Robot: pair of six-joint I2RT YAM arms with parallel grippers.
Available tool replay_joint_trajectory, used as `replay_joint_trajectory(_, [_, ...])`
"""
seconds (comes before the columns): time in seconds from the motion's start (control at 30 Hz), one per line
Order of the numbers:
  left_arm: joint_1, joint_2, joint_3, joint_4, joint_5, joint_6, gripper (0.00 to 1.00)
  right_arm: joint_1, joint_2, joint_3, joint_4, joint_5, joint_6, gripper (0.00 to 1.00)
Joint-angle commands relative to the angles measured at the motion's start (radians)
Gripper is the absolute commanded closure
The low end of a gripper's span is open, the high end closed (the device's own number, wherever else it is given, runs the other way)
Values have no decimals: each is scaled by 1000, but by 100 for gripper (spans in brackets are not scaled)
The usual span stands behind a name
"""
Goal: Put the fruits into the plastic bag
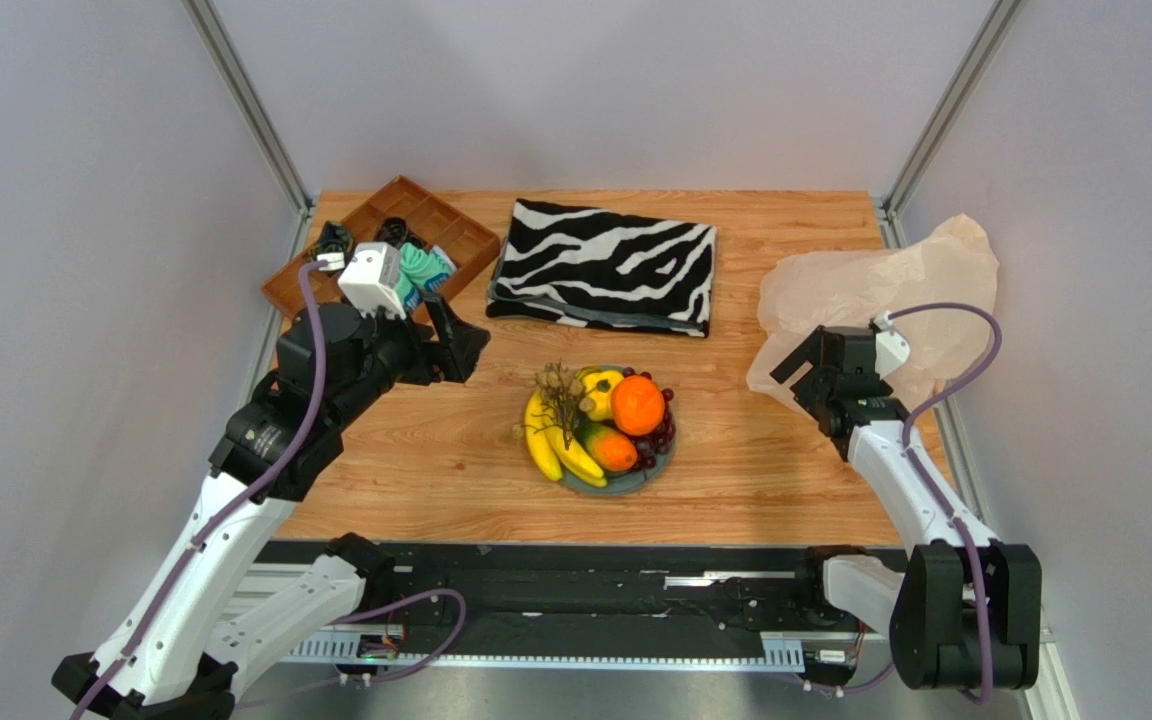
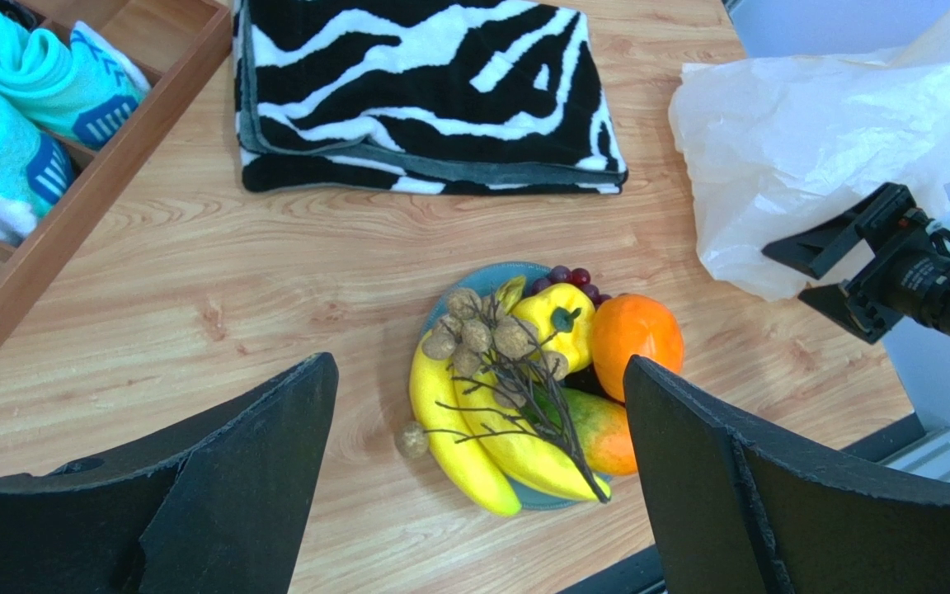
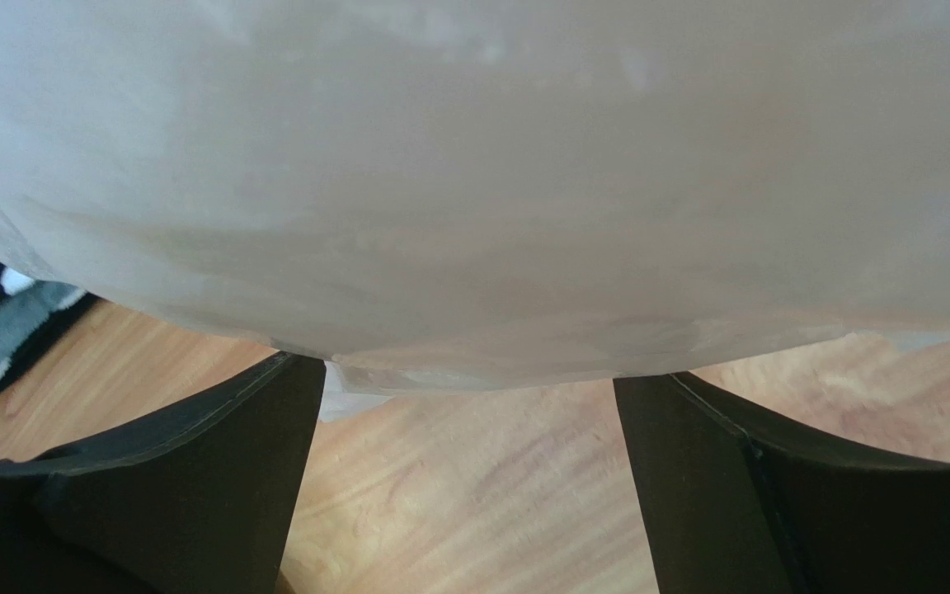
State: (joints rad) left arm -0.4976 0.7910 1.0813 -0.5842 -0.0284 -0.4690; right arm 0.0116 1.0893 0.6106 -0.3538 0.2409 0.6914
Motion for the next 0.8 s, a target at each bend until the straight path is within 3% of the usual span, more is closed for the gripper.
replay_joint_trajectory(0.0, [-4,-19,9,0,-15,-20,6,-2,69,29,187,46,-35,12])
replay_joint_trajectory(0.13, [-4,-22,22,-19,-19,-17,6,-1,99,61,237,49,-33,21])
replay_joint_trajectory(0.23, [-4,-21,28,-26,-13,-19,5,-2,138,83,260,70,-56,34])
replay_joint_trajectory(0.5, [-4,-27,60,-58,-2,-8,5,-2,284,244,280,67,-167,83])
replay_joint_trajectory(0.53, [-4,-29,63,-63,-4,-8,5,-2,291,265,260,49,-171,93])
replay_joint_trajectory(0.6, [-4,-36,69,-65,8,0,6,-4,287,316,236,34,-167,99])
replay_joint_trajectory(0.77, [-4,-38,63,-16,68,16,6,-4,204,394,158,-26,-135,100])
